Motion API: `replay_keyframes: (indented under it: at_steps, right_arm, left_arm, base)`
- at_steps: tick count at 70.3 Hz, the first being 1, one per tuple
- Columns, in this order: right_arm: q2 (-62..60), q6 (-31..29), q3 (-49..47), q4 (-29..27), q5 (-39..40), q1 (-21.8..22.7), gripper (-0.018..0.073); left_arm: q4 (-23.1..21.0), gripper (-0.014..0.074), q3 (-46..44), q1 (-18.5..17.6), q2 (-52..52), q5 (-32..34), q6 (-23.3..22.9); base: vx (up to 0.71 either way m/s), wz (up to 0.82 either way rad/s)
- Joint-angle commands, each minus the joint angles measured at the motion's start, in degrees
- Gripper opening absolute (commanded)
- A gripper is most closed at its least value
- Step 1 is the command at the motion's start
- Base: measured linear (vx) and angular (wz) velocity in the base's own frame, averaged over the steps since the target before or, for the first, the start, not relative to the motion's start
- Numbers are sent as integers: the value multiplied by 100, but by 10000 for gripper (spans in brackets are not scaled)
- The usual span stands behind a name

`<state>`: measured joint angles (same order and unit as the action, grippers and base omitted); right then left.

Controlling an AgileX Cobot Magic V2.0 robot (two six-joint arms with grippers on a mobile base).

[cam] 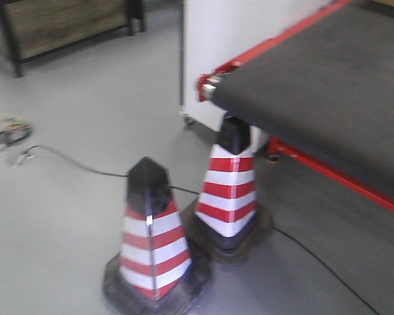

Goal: Move and align brake pads A on conveyor
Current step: 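Turn and stop the base in front of the dark conveyor belt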

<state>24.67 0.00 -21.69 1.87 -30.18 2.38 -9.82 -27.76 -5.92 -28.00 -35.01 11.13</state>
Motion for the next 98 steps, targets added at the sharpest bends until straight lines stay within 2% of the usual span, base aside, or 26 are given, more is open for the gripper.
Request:
replay_keyframes:
  at_steps: [1, 62, 79, 98]
  right_arm:
    - [14, -79, -173, 42, 496, -14, -4]
    - [14, -79, -173, 42, 488, -14, -4]
    - [14, -79, -173, 42, 467, -14, -4]
    - [14, -79, -173, 42, 396, -14, -4]
  left_arm:
    - [-96, 146, -171, -52, -24, 539, -17]
    - [-96, 146, -171, -52, -24, 559, -17]
    - [-96, 146, -171, -52, -24, 559, -17]
    - [-96, 146, -171, -52, -24, 554, -17]
  base:
    - [24, -89]
    - [21, -81]
    - [19, -37]
    - [22, 1]
